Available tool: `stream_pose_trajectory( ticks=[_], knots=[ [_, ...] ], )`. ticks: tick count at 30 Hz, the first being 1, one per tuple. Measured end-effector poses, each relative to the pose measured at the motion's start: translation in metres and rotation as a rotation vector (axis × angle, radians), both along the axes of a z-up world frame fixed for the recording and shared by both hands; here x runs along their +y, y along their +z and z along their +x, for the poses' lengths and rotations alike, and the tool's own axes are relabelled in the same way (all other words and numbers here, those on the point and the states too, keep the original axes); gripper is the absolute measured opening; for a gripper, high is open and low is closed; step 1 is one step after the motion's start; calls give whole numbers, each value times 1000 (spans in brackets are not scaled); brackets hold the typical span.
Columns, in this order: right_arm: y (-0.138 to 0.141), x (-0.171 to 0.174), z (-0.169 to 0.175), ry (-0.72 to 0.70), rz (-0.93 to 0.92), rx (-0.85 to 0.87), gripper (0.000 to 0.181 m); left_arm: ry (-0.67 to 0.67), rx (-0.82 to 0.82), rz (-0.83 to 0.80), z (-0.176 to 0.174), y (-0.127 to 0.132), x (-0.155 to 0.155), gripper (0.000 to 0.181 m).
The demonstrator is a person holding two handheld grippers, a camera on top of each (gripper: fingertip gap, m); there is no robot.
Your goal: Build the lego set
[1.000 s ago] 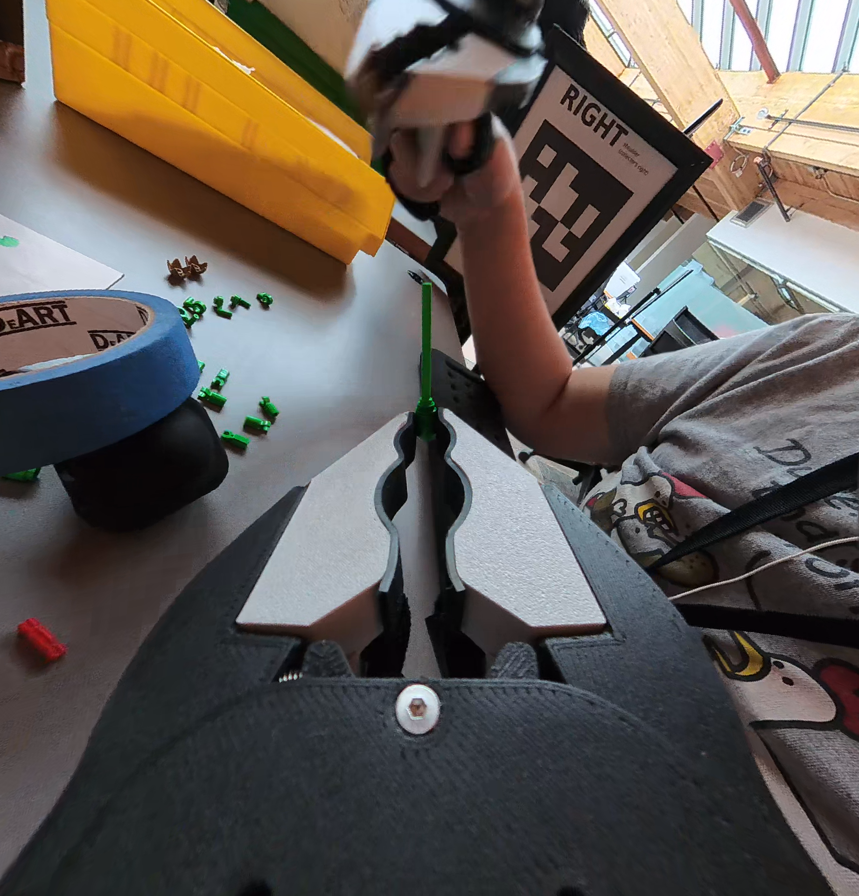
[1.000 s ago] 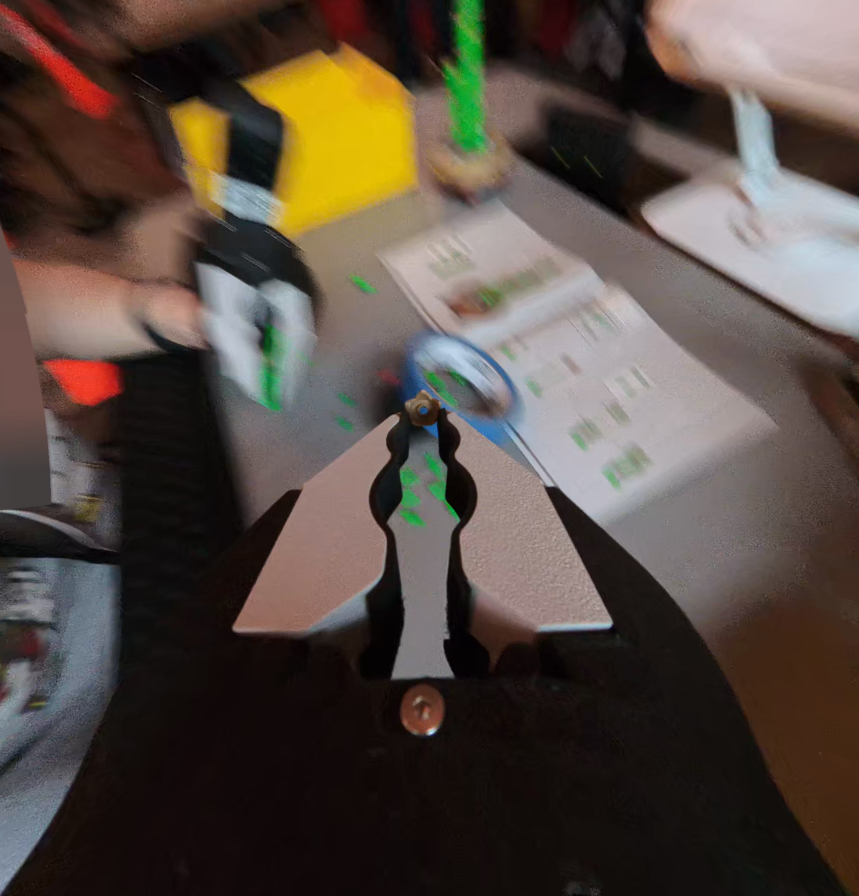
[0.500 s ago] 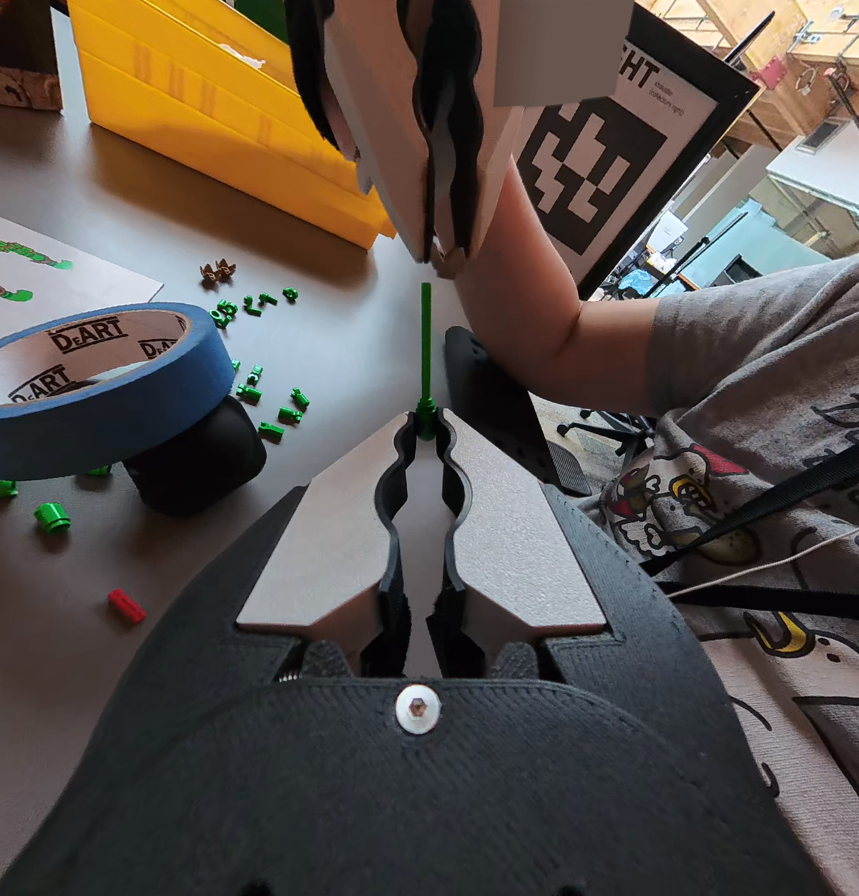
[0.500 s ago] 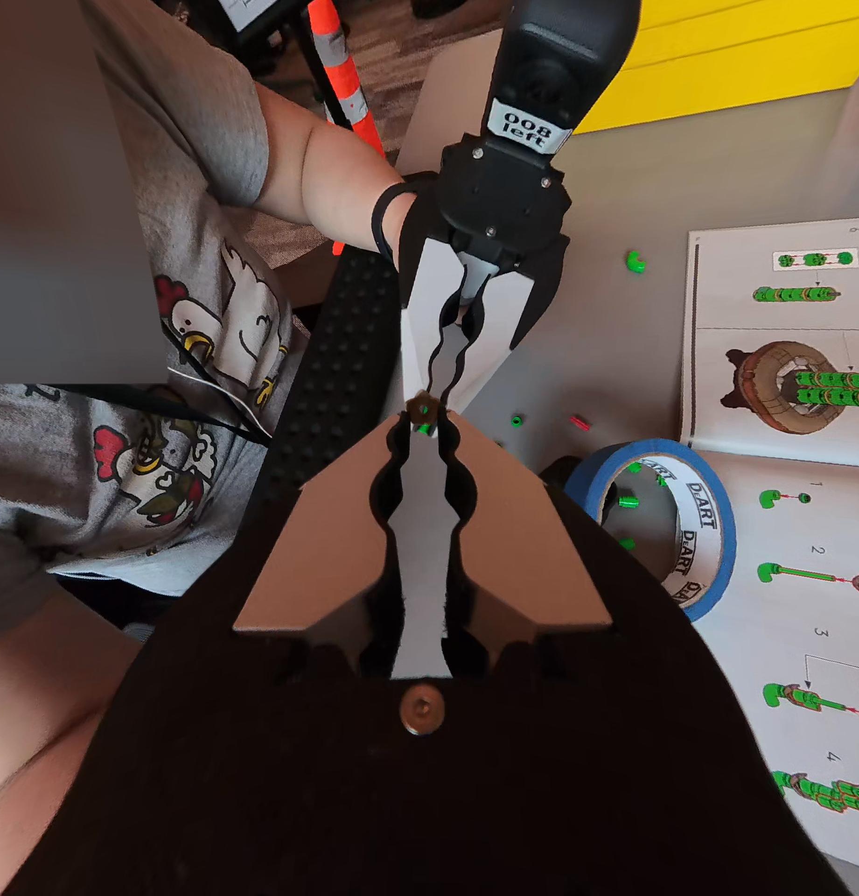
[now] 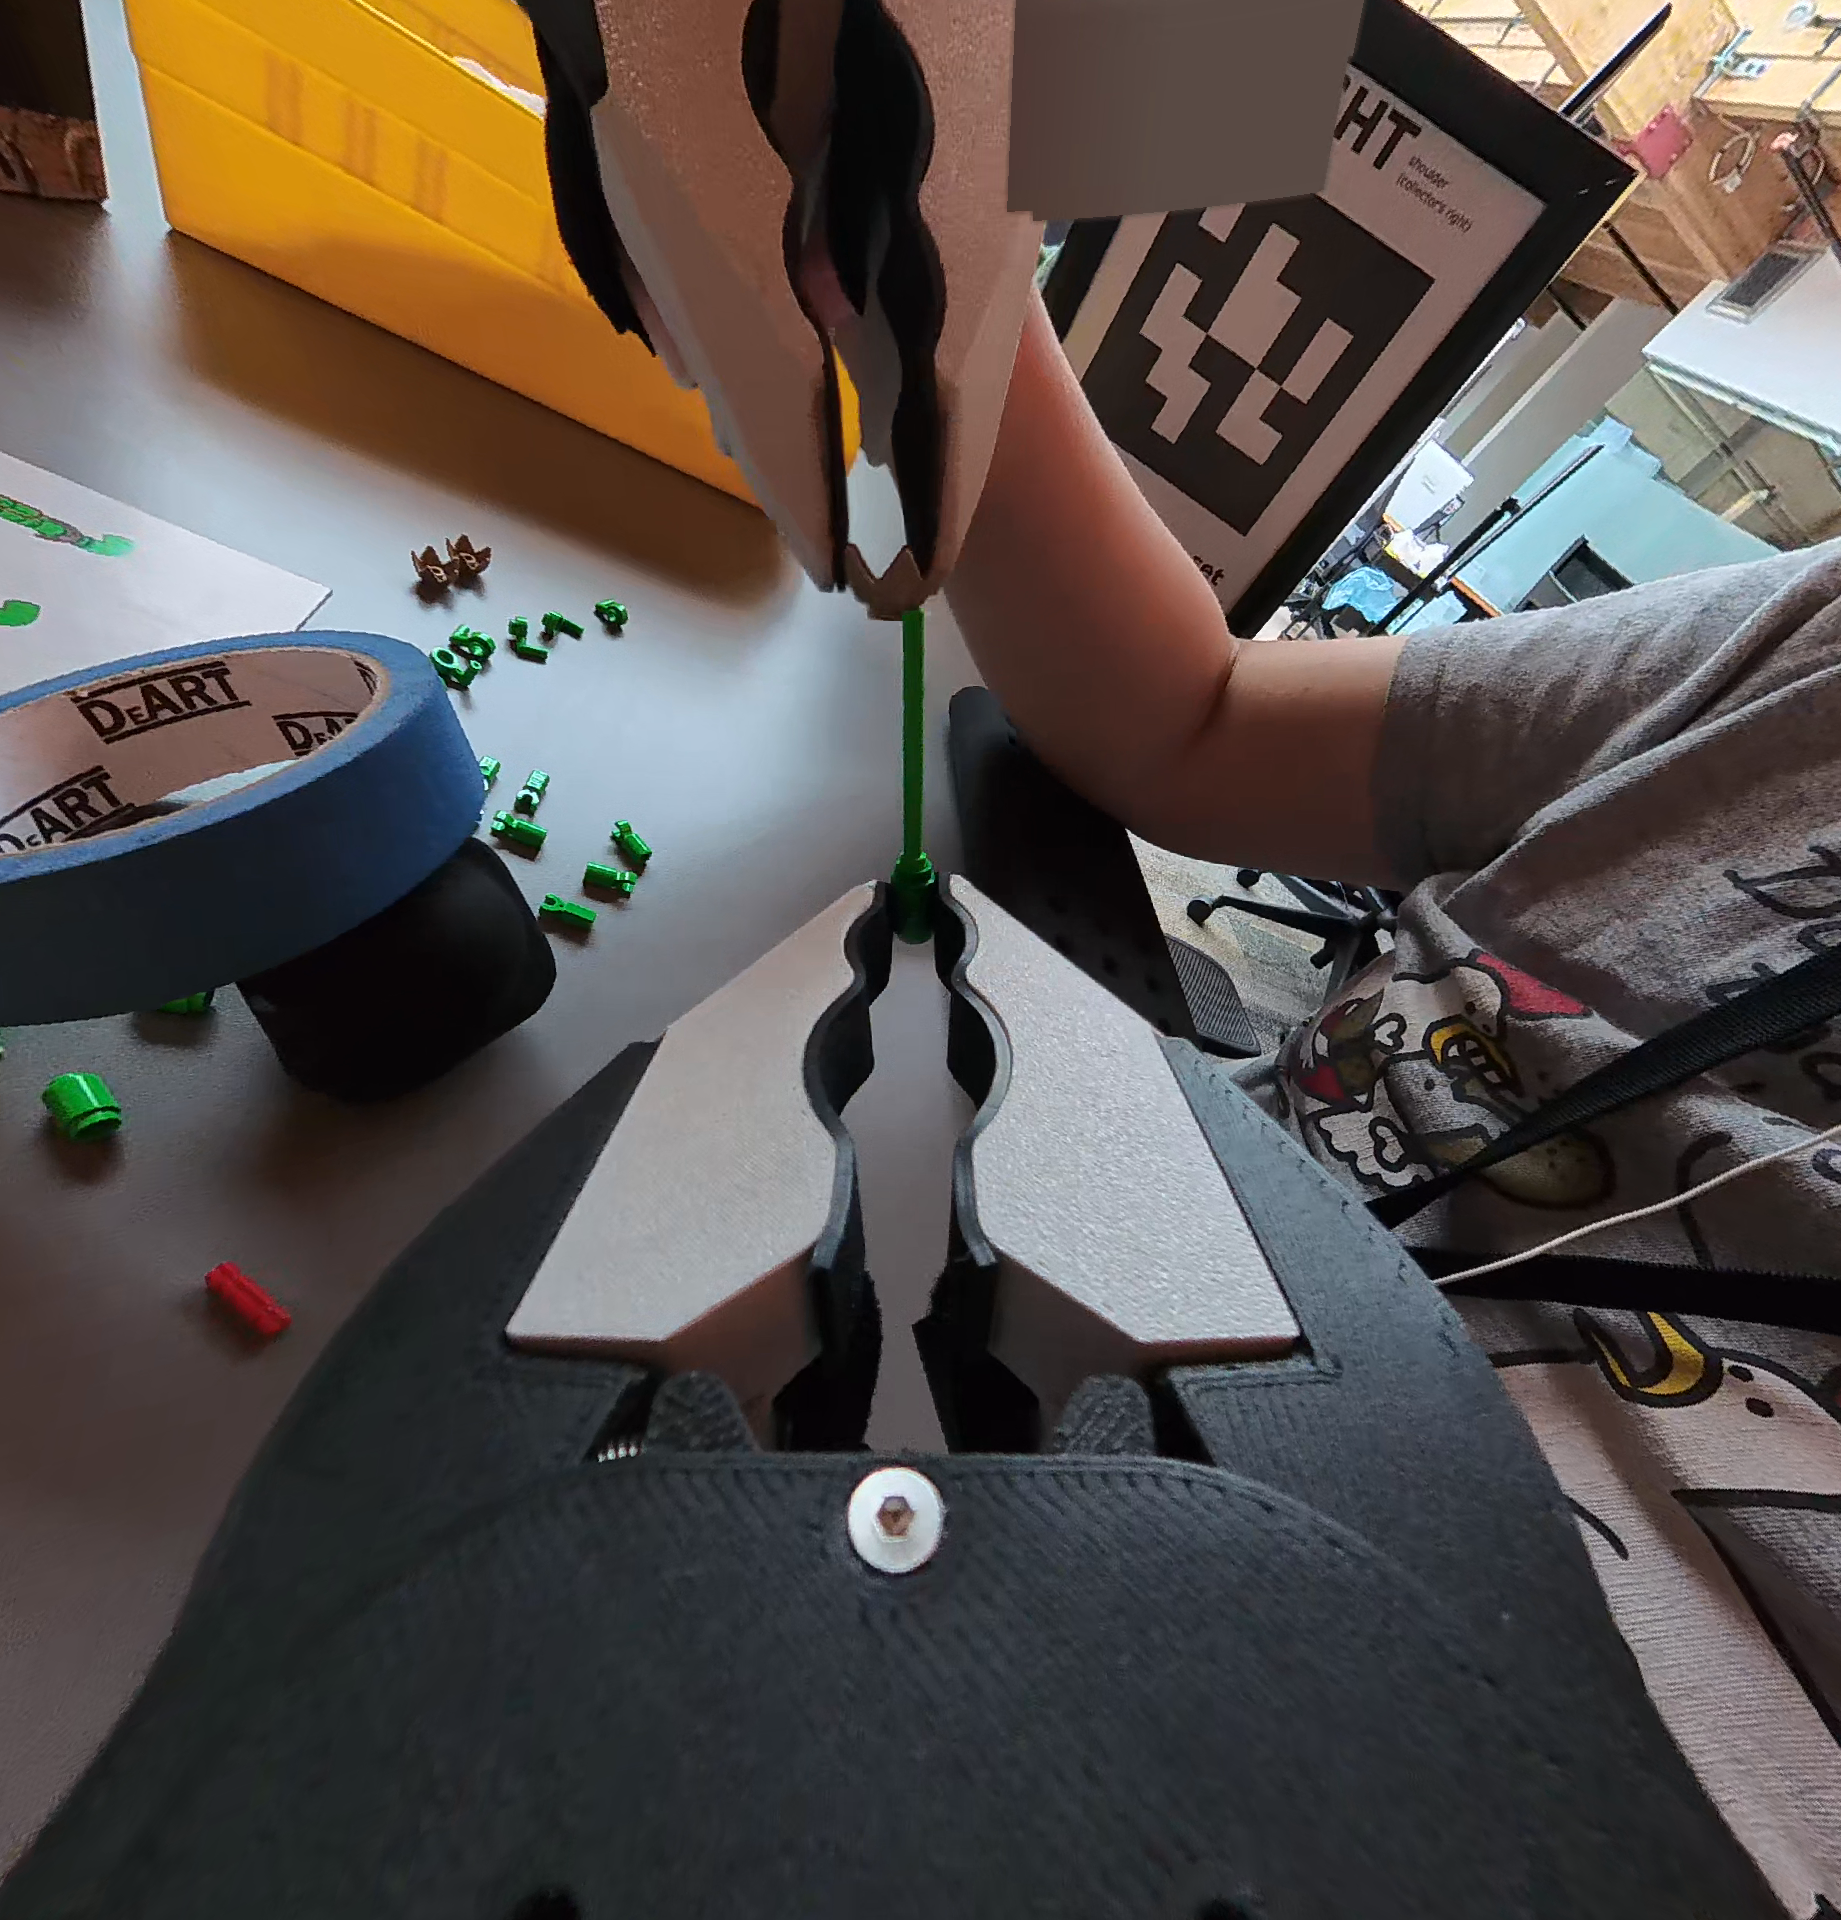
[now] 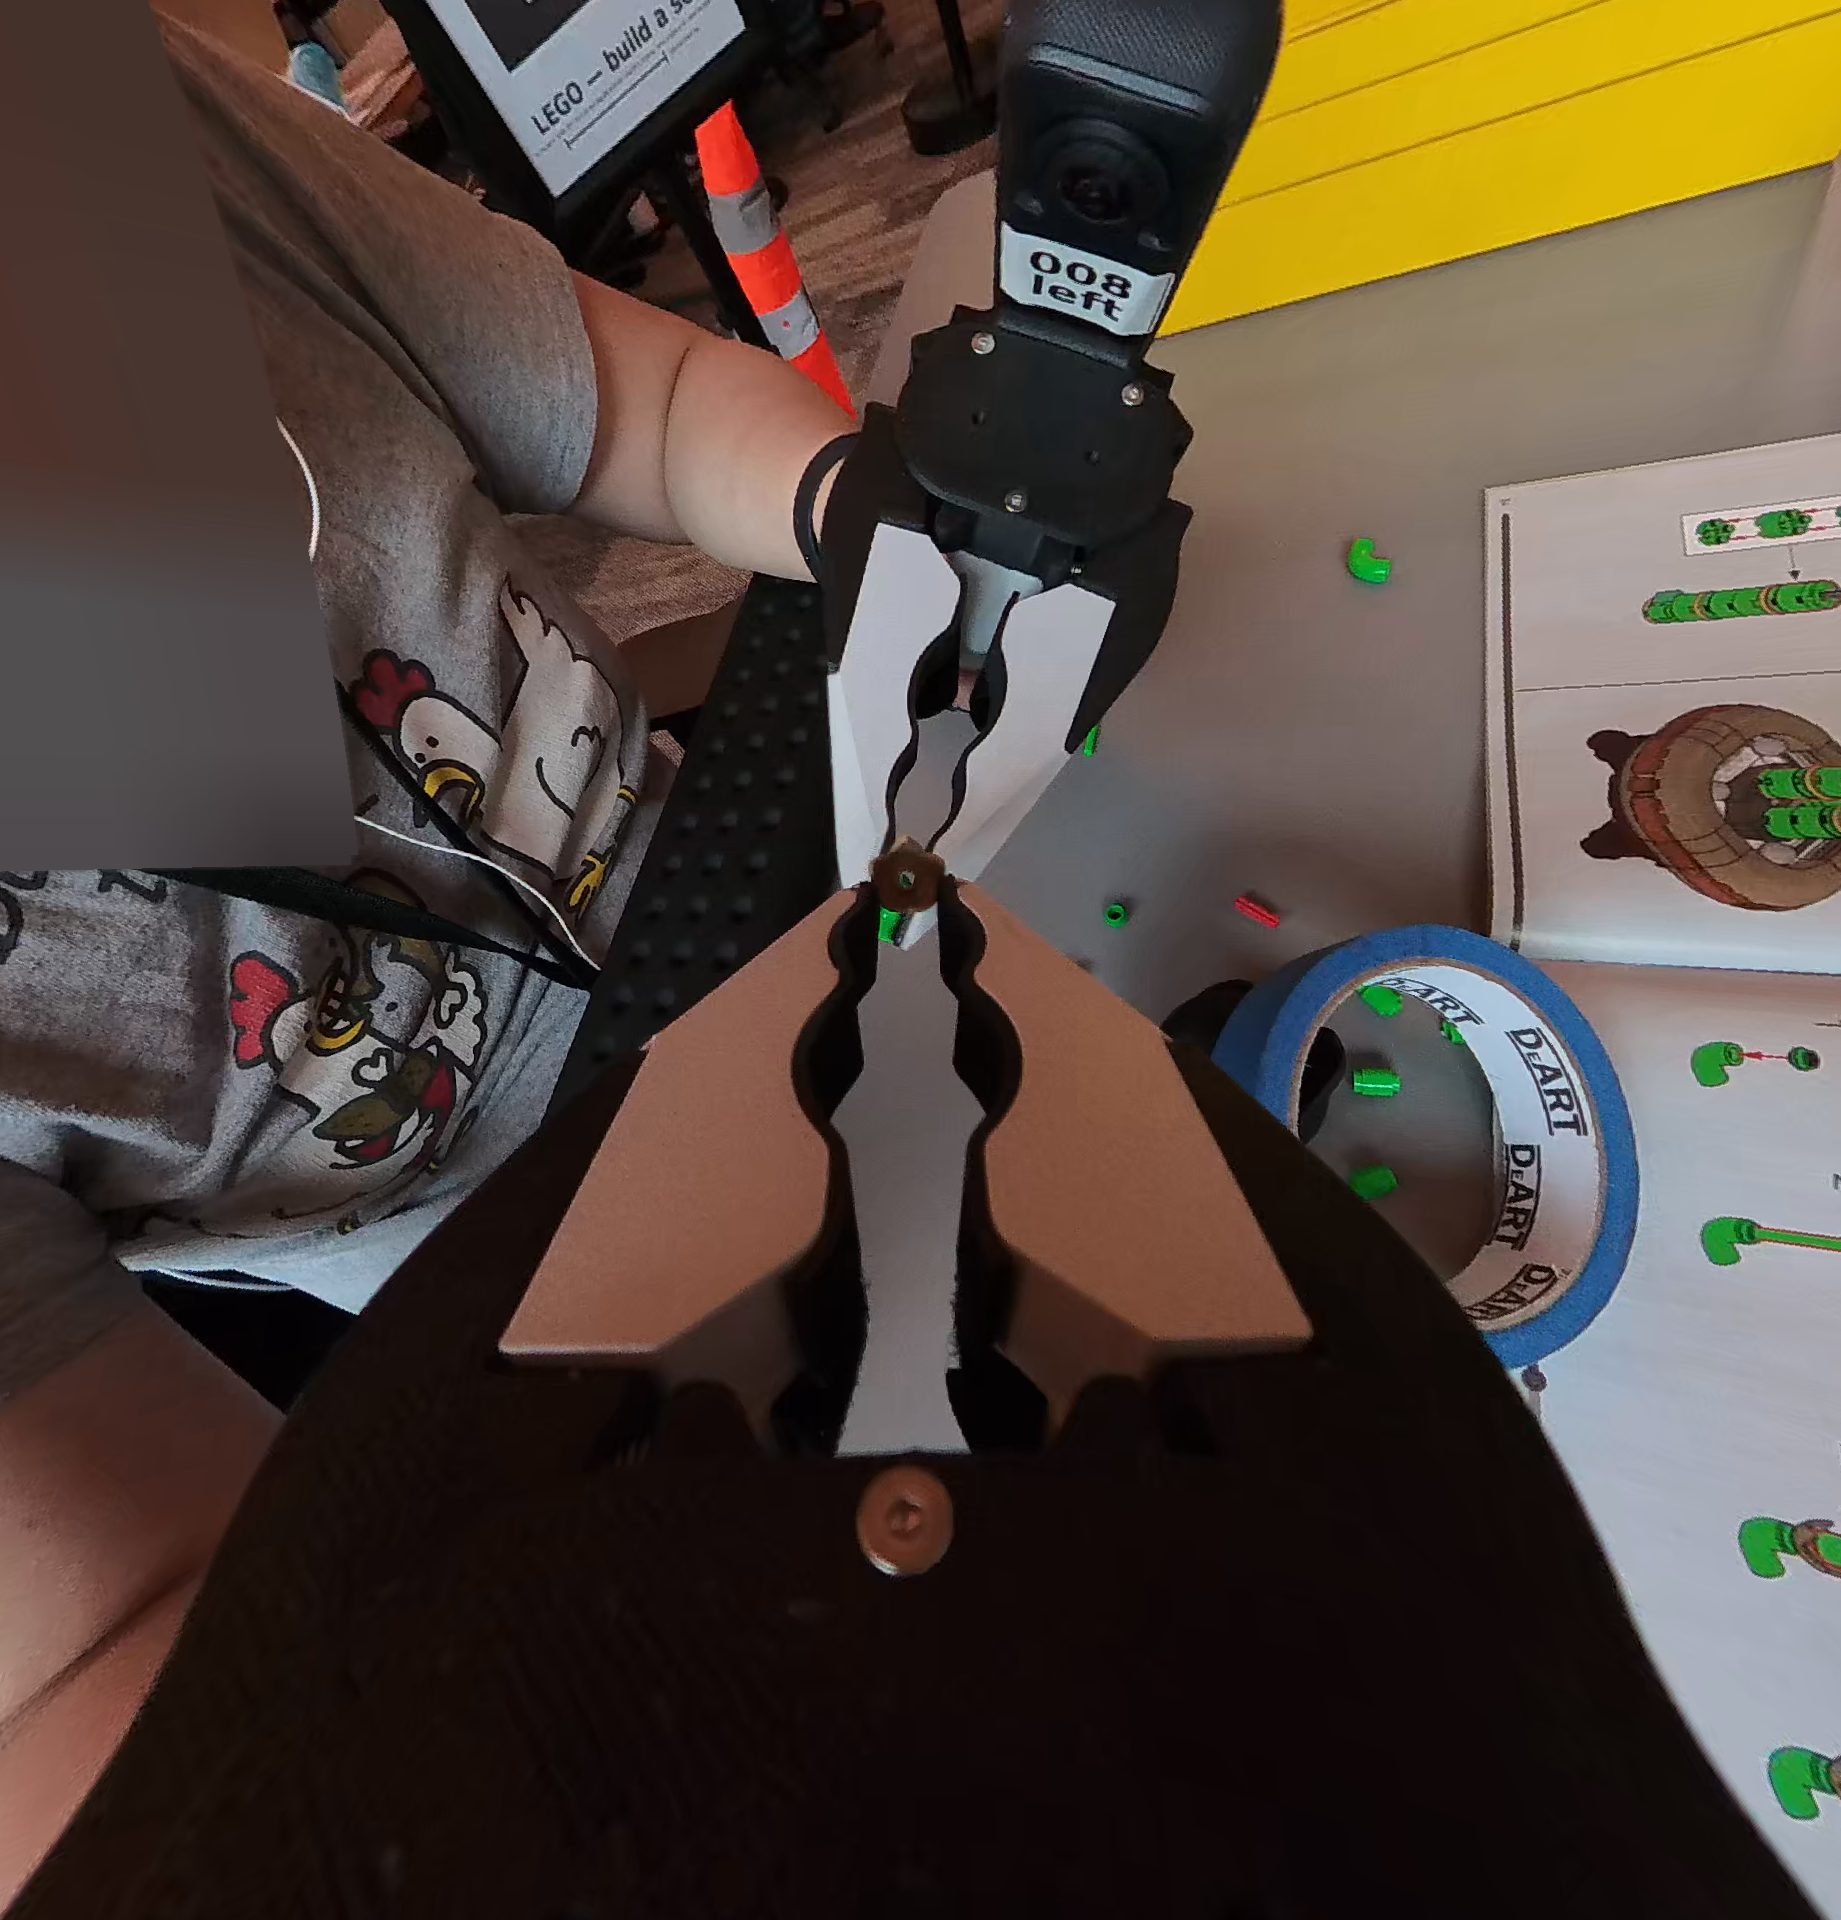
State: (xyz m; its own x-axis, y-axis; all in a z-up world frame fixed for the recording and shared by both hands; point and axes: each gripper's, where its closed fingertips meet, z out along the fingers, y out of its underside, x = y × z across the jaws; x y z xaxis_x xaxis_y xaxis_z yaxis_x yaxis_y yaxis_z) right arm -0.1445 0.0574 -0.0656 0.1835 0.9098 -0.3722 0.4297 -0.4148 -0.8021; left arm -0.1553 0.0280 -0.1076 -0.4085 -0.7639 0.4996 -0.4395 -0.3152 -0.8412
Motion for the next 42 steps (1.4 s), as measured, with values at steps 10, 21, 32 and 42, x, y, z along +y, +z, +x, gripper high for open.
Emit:
stream_pose_trajectory(
  ticks=[10, 21, 32, 42],
  knots=[
    [4, 2, 0, -11, 3, 26, 9, -2, 14, -15, 0, -2, 1, 6],
    [-3, -2, -2, 13, -9, 0, 10, -7, 27, -13, 0, -4, -1, 6],
    [-13, -7, -1, 30, -20, -66, 9, -37, 76, 13, -2, -13, -4, 5],
    [-23, -15, -4, 61, -17, -139, 9, -76, 118, 90, -6, -22, -8, 5]
  ],
)
